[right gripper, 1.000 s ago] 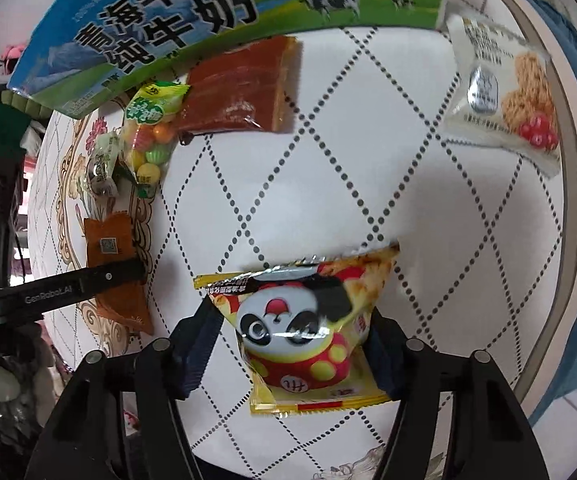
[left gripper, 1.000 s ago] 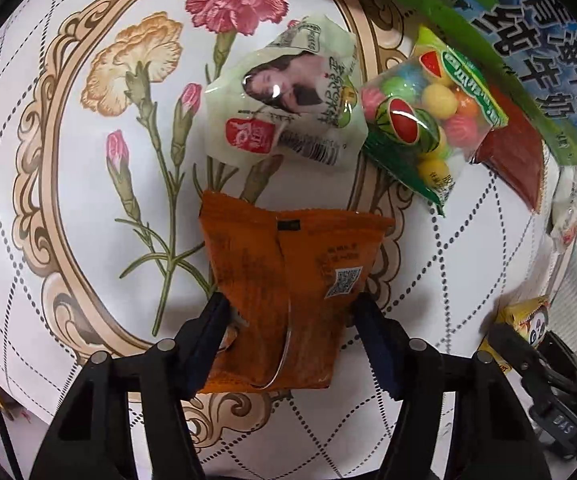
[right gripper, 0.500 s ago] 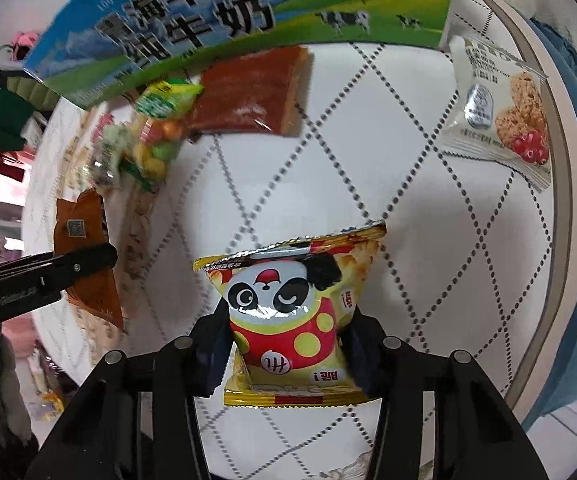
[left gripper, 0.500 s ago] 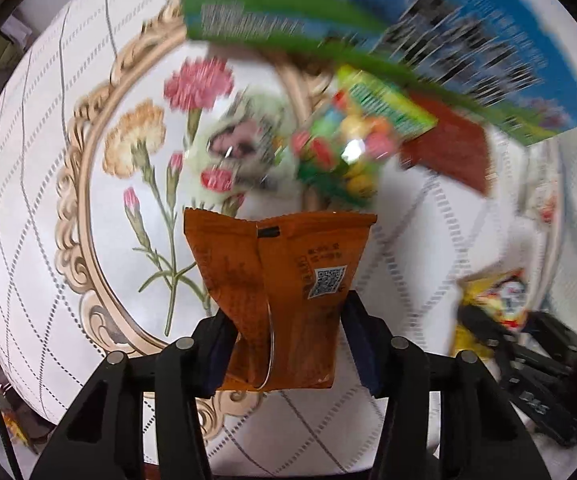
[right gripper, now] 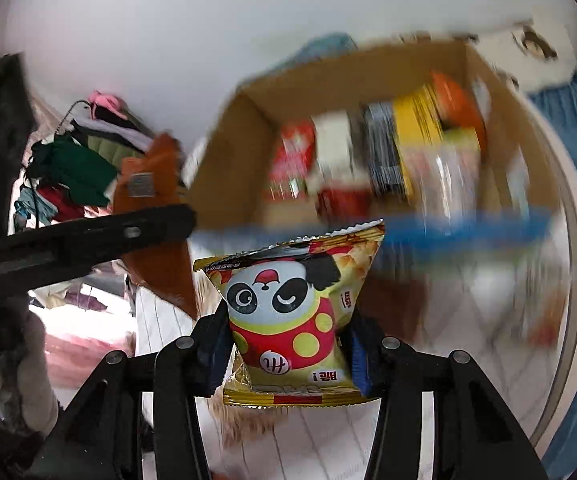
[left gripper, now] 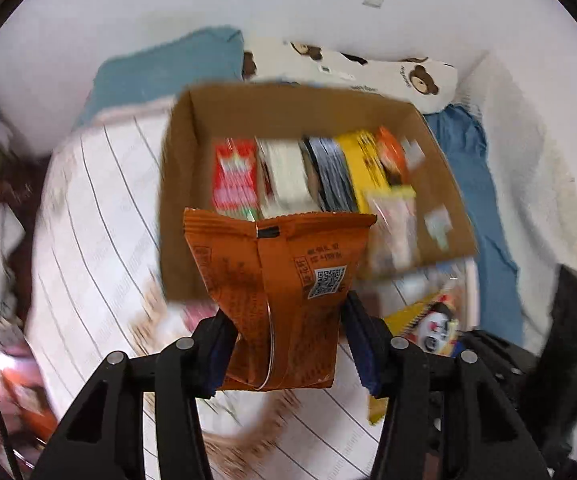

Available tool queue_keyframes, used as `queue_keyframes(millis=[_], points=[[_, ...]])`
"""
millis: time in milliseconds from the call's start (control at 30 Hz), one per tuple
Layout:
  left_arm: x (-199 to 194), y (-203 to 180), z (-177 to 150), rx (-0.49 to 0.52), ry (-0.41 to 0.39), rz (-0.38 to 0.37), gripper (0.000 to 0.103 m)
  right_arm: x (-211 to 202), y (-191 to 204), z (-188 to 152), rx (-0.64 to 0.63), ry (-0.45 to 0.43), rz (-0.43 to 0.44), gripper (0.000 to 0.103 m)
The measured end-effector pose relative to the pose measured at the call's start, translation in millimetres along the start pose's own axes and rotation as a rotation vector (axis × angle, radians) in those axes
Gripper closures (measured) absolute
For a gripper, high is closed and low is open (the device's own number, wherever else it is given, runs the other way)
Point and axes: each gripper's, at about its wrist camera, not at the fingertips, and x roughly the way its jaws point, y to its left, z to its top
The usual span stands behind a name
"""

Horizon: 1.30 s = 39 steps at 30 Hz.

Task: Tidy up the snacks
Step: 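Carry both packets into the cardboard box and open both tools to release them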

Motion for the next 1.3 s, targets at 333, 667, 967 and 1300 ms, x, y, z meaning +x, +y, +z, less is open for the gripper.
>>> queue_keyframes(millis=[333,667,967,1300], points=[[103.4,51.8,87.0,0.038,0.179,0.112,0.055,64.7,11.8,98.8,-0.003,-0.014,-0.05,0.052],[135.0,68.4,94.1,-0.015,0.306,0.06,0.046,123.3,-1.3,89.8,0.134,0.155,0.072,0.007],[131.6,73.9,79.0,-0.065,0.274,0.044,0.014,114.5,-19.8,86.1,0.103,0.176,-0.069,0.003],[113.0,61.0,47.0,-0.093,0.143,0.067,0.014,70.6,-49.3,82.9,0.05,0.113,-0.305,0.003]])
